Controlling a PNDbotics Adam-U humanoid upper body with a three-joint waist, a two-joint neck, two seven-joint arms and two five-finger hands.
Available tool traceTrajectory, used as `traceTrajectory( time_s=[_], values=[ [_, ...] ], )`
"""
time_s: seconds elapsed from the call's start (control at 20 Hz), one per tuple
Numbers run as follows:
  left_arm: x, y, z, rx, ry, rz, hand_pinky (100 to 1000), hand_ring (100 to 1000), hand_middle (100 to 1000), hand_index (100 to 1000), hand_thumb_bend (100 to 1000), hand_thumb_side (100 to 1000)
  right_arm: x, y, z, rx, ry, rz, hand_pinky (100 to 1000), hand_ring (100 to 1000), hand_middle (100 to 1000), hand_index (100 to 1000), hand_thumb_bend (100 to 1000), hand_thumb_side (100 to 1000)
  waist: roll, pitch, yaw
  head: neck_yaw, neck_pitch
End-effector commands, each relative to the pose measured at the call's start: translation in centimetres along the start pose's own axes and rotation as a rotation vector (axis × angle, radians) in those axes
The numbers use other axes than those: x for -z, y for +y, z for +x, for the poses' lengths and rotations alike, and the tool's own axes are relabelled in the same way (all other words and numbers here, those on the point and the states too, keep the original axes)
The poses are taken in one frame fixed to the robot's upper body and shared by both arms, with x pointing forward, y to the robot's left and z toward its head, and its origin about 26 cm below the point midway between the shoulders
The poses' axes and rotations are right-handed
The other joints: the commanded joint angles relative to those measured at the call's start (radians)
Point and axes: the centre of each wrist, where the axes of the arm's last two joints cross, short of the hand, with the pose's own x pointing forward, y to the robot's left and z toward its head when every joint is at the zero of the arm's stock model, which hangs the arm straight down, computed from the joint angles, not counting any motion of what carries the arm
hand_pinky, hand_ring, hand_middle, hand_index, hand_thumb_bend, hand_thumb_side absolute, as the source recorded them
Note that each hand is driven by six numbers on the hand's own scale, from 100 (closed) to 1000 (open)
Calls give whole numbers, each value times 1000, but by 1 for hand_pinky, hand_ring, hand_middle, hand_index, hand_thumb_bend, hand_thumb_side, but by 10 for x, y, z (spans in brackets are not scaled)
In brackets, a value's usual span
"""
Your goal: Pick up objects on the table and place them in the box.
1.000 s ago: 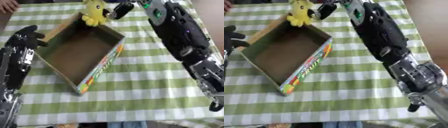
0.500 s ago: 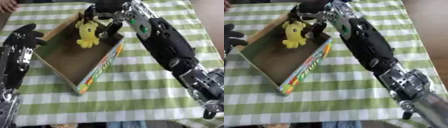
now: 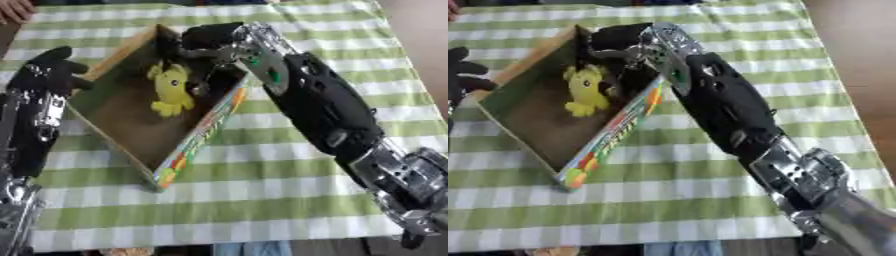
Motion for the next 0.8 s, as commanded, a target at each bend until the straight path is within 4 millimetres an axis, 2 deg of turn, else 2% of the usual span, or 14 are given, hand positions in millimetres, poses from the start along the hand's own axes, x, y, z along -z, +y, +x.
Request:
traceTrajectory(
  time_s=[0.05, 0.25, 0.3, 0.35, 0.45, 0.6, 0.8],
  values=[
    [5, 2, 8, 6, -37, -3, 800, 622, 649, 853, 270, 720, 4, -6, 3, -59, -12, 12, 848, 750, 760, 533, 100, 100, 4, -15, 1, -3, 3],
    [5, 2, 8, 6, -38, -3, 800, 622, 649, 853, 272, 720, 9, 3, 6, -76, -26, 20, 849, 756, 773, 646, 100, 111, 5, -14, 1, -4, 4],
    [5, 2, 8, 6, -38, -2, 800, 622, 649, 853, 273, 720, 10, 4, 6, -78, -27, 19, 849, 758, 774, 744, 100, 191, 6, -14, 1, -4, 4],
    [5, 2, 8, 6, -38, -2, 800, 622, 649, 853, 273, 720, 10, 5, 6, -81, -26, 14, 849, 758, 774, 783, 123, 214, 6, -14, 0, -4, 4],
    [5, 2, 8, 5, -39, -2, 800, 622, 649, 853, 273, 720, 9, 4, 6, -92, -23, -4, 849, 762, 775, 903, 251, 311, 6, -13, -1, -4, 4],
    [5, 2, 9, 5, -40, -2, 800, 622, 649, 853, 274, 720, 8, -2, 6, -114, -13, -46, 849, 764, 773, 968, 375, 383, 7, -13, -2, -5, 3],
    [5, 2, 9, 5, -41, -1, 800, 622, 649, 854, 275, 720, 6, -5, 5, -136, -11, -90, 849, 762, 769, 977, 409, 401, 8, -14, -4, -6, 2]
  ],
)
